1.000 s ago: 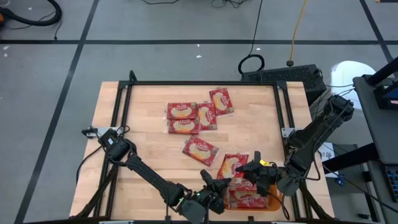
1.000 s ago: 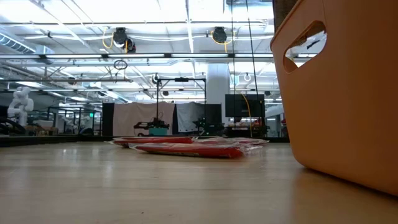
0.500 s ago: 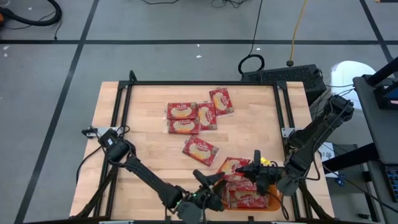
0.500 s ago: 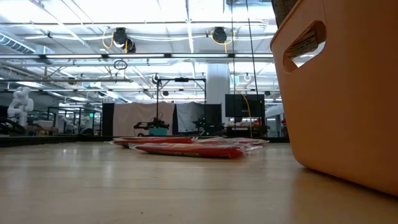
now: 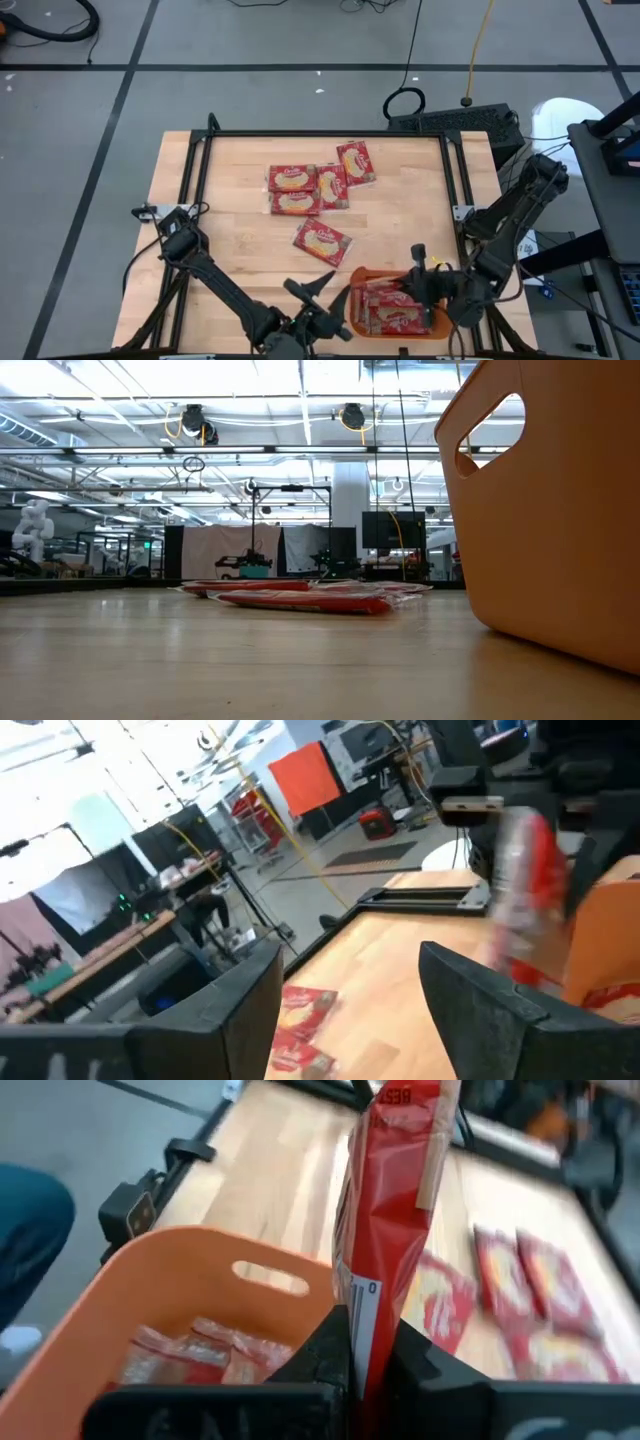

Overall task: Sort popcorn bags into baskets
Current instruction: Put the red popcorn bag into the orange bin

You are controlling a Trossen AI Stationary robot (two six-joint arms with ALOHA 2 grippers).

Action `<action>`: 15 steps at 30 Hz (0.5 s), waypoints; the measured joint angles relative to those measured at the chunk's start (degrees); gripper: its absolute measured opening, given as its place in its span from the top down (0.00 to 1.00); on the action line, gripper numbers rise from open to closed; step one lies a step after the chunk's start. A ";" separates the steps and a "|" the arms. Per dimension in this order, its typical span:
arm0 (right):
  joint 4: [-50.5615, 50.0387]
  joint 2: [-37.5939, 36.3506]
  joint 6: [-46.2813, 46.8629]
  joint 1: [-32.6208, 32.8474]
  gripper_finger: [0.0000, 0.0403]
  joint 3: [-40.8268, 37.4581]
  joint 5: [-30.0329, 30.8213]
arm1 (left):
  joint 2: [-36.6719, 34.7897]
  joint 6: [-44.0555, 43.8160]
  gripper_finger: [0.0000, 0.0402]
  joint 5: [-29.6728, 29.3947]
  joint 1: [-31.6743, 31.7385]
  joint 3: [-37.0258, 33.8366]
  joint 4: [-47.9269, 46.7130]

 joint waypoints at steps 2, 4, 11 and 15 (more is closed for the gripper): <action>-6.98 1.57 6.09 0.30 0.97 4.36 0.03 | 0.00 -2.91 0.41 0.02 -0.02 0.00 -0.29; -13.89 3.87 11.58 0.66 0.97 8.91 -0.35 | 0.00 -6.97 0.41 0.00 -0.02 0.00 -1.33; -32.43 13.75 26.79 2.28 0.97 21.25 -8.84 | 0.00 -13.18 0.40 0.02 -0.12 -0.02 -3.47; -35.86 17.73 30.43 3.94 0.97 24.30 -10.25 | 0.00 -11.39 0.40 0.04 0.86 -0.02 -3.55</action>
